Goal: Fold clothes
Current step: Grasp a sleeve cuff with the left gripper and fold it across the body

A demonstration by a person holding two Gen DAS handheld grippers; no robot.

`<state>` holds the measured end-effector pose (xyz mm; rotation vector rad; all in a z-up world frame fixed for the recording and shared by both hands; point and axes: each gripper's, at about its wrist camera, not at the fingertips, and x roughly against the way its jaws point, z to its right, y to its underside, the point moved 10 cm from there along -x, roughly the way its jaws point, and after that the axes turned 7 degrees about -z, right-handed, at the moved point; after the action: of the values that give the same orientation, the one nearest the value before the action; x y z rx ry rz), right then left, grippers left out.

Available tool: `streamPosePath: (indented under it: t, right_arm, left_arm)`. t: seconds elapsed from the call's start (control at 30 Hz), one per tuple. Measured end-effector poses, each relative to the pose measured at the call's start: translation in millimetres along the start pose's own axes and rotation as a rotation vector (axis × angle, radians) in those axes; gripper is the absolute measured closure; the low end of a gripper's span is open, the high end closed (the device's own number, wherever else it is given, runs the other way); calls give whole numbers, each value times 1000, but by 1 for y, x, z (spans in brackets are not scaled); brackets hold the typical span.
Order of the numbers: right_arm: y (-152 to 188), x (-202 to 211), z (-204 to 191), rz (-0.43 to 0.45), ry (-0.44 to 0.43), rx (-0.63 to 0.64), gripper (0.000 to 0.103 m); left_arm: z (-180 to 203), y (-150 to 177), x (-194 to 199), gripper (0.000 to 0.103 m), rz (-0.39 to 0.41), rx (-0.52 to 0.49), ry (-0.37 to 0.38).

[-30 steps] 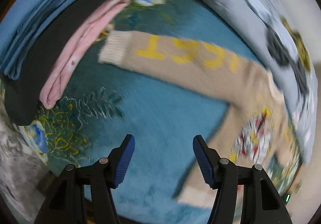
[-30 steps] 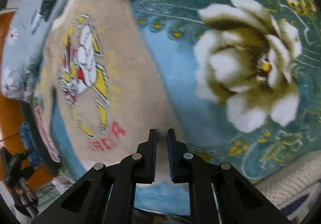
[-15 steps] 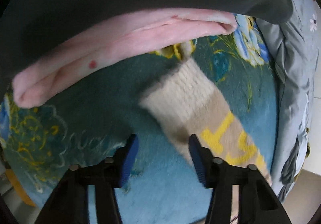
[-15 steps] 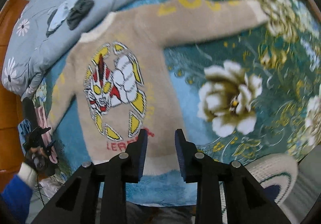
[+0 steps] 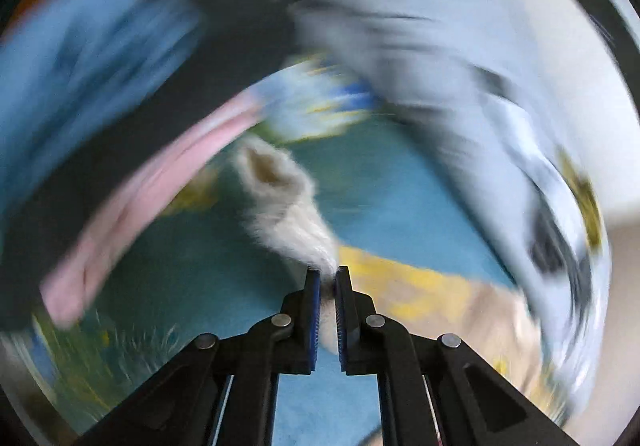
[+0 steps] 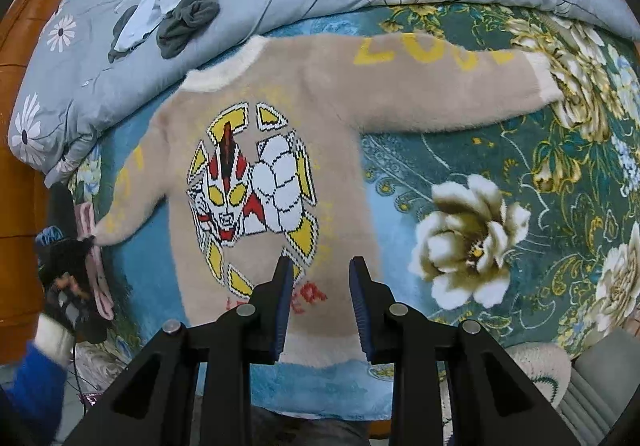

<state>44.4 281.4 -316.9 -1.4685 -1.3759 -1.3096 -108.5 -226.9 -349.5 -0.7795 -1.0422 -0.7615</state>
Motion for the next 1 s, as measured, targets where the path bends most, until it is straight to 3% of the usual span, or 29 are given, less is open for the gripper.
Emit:
streamPosePath:
  t: [0.1, 0.3, 0.63, 0.77, 0.87, 1.0]
  right_arm:
    - [-7, -4, 5, 8, -28, -11, 73]
    - [-17, -13, 29, 21, -94, -86, 73]
    - [-20, -25, 102, 46, -173, -257, 73]
    - [-21, -32, 130, 57, -199, -325, 73]
    - [-25, -39, 147, 63, -215, -366, 73]
    - [-35, -44, 164, 84, -240, -405, 73]
  left_arm:
    - [88, 15, 31, 96, 32, -246, 83]
    - [259, 78, 35, 96, -38, -600, 253]
    - [401, 211, -64, 96, -294, -879, 212]
    - [401, 250, -102, 96, -360, -982, 102]
    - [387, 264, -130, 96, -439, -1012, 35]
    - [377, 280, -150, 94, -485, -1061, -36]
